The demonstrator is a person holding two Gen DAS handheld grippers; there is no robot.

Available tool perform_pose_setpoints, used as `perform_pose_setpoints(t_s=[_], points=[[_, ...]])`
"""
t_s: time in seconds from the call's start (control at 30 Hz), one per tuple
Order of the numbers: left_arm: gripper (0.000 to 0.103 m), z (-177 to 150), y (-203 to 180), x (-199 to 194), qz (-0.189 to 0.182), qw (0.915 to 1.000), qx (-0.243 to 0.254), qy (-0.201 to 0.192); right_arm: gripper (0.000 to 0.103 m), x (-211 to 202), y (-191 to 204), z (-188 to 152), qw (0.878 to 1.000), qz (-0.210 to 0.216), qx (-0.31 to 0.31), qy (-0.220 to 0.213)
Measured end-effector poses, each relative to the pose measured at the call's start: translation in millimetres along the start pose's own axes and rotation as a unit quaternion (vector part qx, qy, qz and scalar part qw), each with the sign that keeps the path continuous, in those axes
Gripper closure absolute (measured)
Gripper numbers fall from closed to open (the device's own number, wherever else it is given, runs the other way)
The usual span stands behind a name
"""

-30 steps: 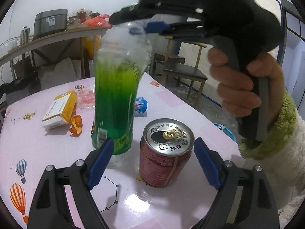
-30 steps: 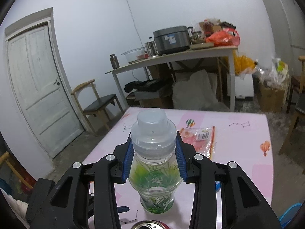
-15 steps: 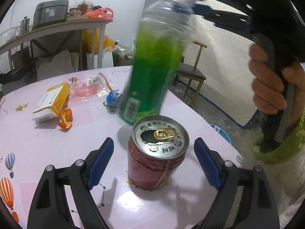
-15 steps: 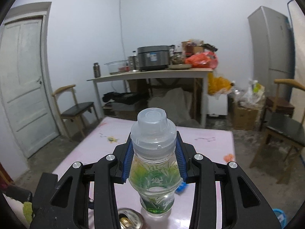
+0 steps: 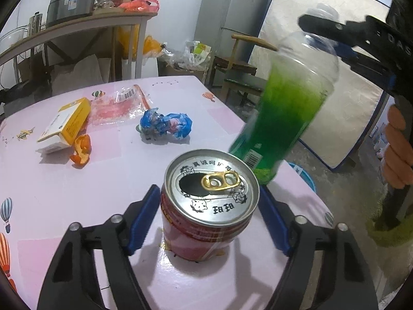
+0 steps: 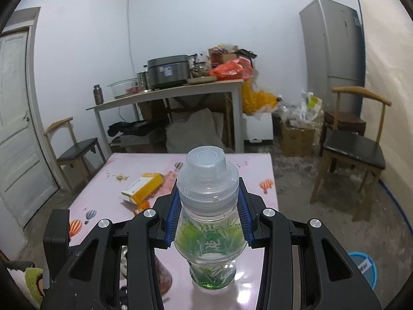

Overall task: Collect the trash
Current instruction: 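Close the left tool on the red can while the right tool holds the bottle, then carry bottle and can to the wastebasket and open both tools to drop them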

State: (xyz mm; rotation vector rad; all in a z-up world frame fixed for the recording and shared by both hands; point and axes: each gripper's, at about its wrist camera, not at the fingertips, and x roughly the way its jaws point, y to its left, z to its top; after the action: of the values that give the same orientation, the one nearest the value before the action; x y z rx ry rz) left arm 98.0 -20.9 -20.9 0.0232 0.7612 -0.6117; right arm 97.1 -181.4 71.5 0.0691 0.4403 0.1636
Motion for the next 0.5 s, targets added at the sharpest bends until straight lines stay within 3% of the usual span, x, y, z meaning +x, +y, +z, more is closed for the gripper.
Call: perform_pose_setpoints(t_s=[0.07, 0.5], points=[[0.036, -0.9, -1.1, 0.4, 0.009, 1.0000, 0.001, 0.002, 0.065, -1.8, -2.0, -1.7, 1.000, -0.004, 0.004, 0.002], [0.037, -1.5, -9.4, -1.7, 0.016, 0.9999, 0.005, -0.002, 0.065, -9.9, -10.0, -3.5, 1.000, -0.010, 0.017, 0.000]])
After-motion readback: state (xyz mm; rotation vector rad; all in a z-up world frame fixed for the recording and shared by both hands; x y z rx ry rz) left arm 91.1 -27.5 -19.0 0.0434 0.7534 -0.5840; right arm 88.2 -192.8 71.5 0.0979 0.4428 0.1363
